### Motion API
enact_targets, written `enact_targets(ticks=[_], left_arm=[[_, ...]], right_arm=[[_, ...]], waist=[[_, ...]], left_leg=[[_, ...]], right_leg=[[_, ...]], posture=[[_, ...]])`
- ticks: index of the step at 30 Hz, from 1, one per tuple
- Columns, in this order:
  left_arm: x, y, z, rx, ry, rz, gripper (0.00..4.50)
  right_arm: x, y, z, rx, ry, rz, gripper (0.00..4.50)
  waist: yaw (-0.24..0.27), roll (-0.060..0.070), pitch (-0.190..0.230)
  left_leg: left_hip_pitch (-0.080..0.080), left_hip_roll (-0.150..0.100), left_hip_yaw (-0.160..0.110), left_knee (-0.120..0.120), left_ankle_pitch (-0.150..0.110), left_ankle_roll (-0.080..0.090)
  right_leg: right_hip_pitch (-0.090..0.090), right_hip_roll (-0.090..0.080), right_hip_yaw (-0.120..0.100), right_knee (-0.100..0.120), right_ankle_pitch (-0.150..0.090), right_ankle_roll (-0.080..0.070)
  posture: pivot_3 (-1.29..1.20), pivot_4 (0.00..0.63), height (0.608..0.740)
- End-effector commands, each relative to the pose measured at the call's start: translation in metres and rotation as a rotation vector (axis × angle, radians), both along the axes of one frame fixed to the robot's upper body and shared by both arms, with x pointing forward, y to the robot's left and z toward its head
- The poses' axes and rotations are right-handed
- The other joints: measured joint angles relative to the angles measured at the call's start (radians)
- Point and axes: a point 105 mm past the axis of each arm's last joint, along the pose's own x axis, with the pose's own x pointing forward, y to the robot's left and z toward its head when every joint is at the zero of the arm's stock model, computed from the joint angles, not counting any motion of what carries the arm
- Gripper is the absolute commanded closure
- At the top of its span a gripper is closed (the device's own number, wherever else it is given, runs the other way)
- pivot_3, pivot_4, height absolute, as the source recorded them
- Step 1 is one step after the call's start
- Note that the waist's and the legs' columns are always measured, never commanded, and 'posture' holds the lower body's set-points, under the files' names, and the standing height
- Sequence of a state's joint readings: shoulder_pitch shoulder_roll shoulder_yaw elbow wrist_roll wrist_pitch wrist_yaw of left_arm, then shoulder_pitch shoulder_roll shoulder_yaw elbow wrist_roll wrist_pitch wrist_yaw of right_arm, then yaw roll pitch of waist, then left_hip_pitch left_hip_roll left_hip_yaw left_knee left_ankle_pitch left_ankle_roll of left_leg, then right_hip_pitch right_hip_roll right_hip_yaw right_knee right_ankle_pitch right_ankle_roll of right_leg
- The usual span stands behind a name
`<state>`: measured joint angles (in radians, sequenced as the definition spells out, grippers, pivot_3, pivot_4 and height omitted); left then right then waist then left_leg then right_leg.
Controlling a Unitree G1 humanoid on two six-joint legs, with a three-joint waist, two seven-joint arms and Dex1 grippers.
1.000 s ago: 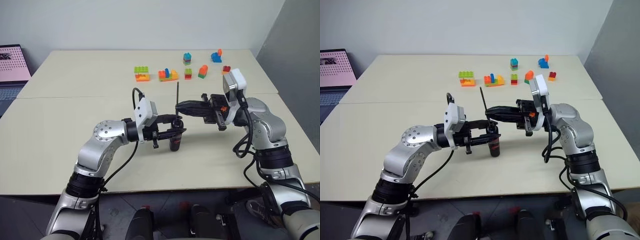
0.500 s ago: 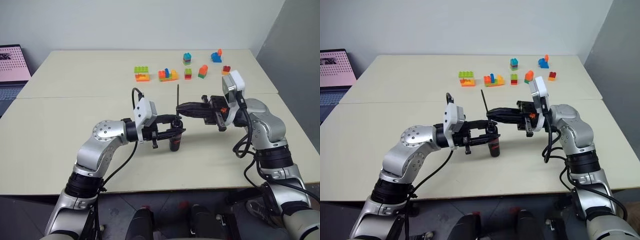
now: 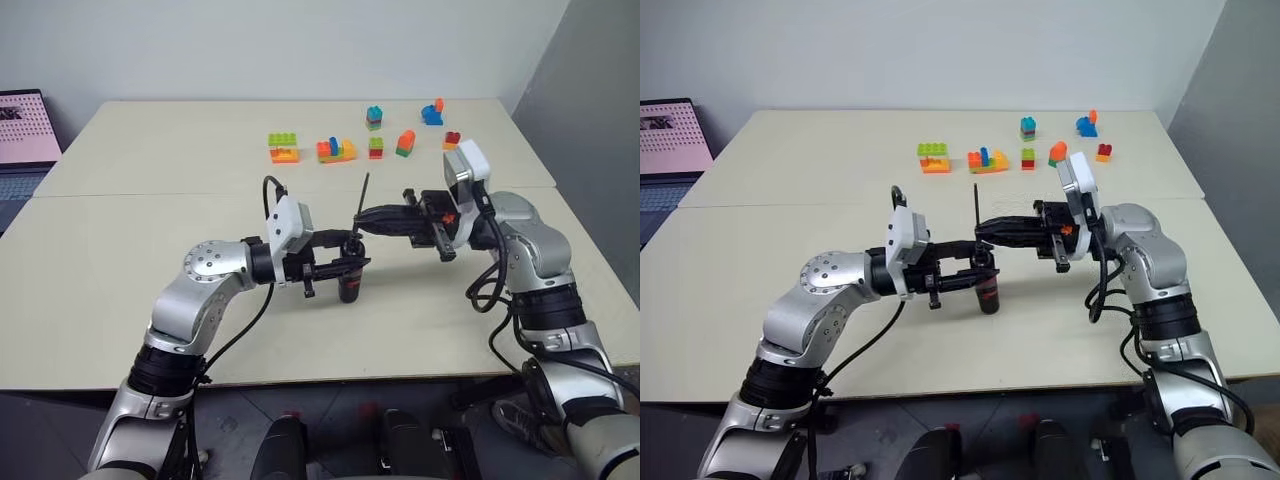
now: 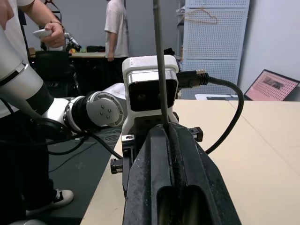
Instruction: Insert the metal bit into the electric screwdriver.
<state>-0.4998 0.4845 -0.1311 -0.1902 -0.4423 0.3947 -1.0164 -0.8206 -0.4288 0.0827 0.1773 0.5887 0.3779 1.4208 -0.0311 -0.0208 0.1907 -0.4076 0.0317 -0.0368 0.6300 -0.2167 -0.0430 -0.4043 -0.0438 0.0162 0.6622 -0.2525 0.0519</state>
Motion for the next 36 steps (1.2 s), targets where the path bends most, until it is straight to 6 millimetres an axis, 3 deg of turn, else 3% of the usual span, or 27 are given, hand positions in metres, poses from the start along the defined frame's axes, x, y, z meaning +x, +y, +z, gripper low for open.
enact_targets(ticks=[1,20,36], left_arm=[[-0.0044,-0.0005,-0.0109,0.034,0.042,-0.024,2.89],[-0.0035,-0.0006,-0.0128,0.049,0.039,-0.023,2.89],[-0.0048,-0.0007,-0.0125,0.048,0.032,-0.026,2.89]], right_arm=[[0.0022,0.0037,0.0007,-0.053,-0.023,0.017,4.5],[0.0009,0.0111,0.0101,-0.245,-0.058,0.124,4.5],[0.0046,0.0042,0.0032,-0.279,0.075,0.089,4.5]], waist=[[0.0,0.0,0.0],[0.0,0.0,0.0],[0.0,0.0,0.0]], left_leg=[[0.0,0.0,0.0,0.0,0.0,0.0],[0.0,0.0,0.0,0.0,0.0,0.0],[0.001,0.0,0.0,0.0,0.0,0.0]], right_leg=[[0.0,0.0,0.0,0.0,0.0,0.0],[0.0,0.0,0.0,0.0,0.0,0.0],[0.001,0.0,0.0,0.001,0.0,0.0]], posture=[[0.0,0.15,0.74],[0.0,0.15,0.74],[0.0,0.15,0.74]])
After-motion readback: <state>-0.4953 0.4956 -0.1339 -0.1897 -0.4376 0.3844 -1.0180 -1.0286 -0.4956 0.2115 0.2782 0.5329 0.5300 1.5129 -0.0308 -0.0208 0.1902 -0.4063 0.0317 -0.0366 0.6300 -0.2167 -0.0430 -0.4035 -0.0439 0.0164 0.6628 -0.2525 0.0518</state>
